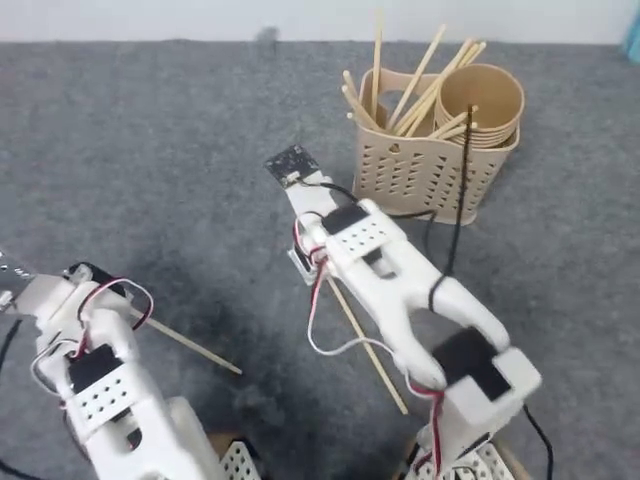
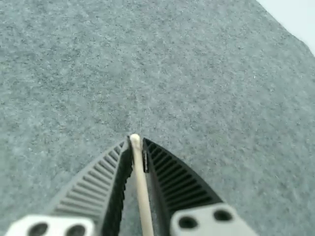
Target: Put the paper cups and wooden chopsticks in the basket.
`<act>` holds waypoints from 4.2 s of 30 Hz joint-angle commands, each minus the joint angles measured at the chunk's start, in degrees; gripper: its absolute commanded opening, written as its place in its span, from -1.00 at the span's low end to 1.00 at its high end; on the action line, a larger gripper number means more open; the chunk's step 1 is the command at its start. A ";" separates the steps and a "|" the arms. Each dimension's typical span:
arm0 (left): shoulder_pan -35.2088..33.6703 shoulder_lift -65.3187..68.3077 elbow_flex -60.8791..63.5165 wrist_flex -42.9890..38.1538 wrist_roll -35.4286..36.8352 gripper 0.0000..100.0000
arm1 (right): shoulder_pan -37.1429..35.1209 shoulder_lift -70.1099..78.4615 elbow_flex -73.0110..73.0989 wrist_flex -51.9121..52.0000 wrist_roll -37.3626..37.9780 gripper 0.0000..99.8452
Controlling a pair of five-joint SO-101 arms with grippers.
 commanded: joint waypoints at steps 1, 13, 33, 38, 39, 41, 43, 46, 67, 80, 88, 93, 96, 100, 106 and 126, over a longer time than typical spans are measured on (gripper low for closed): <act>-0.53 -0.79 -2.95 1.41 0.97 -0.98 | -0.22 2.68 -6.42 0.75 0.79 -0.82; -1.85 -0.79 -3.12 2.11 0.97 -0.98 | -1.01 6.55 -7.30 0.92 3.08 -0.98; -1.93 -0.88 -3.03 2.20 0.70 -0.98 | -0.92 -44.88 -25.85 12.62 2.73 -0.98; -1.93 -0.88 -2.95 2.20 0.70 -0.98 | 0.40 -50.33 -26.20 -2.33 2.73 -0.98; -1.93 -0.88 -2.95 2.20 0.70 -0.98 | 1.80 -50.59 -26.11 -5.67 2.73 -0.98; -1.93 -1.05 -2.95 2.20 0.70 -0.98 | 4.79 -50.59 -26.11 -12.53 2.11 -0.98; -1.93 -1.05 -2.95 2.20 0.70 -0.98 | 8.57 -50.42 -26.11 -18.77 -0.97 -0.98; -1.93 -0.97 -2.95 2.20 0.70 -0.98 | 14.55 -48.92 -26.20 -26.07 -5.01 -0.98; -0.44 -1.05 -2.86 2.20 0.70 -0.98 | 24.92 -25.36 -26.02 -35.74 -5.89 -0.98; -0.44 -1.05 -2.86 2.20 0.62 -0.98 | 24.40 -24.92 -12.31 -26.42 -5.98 -0.93; -0.44 -0.97 -2.86 2.20 0.62 -0.98 | 24.31 -29.93 -16.18 -25.27 -5.98 -0.63; -0.44 -0.97 -2.86 2.20 0.53 -0.98 | 24.84 -34.59 -23.03 -15.69 -5.98 -0.58; -0.44 -0.97 -2.86 2.20 0.53 -0.98 | 26.15 -36.97 -26.90 -10.51 -5.98 -0.54; -0.44 -0.97 -2.77 2.20 0.53 -0.98 | 28.18 -40.13 -30.15 -4.09 -5.98 -0.54; -0.44 -0.88 -2.77 2.20 0.53 -0.98 | 30.11 -47.25 -29.01 12.00 -5.98 -0.91; 2.02 -0.88 -36.70 22.77 -3.43 -0.98 | 37.23 -82.77 32.26 13.76 -5.71 -0.98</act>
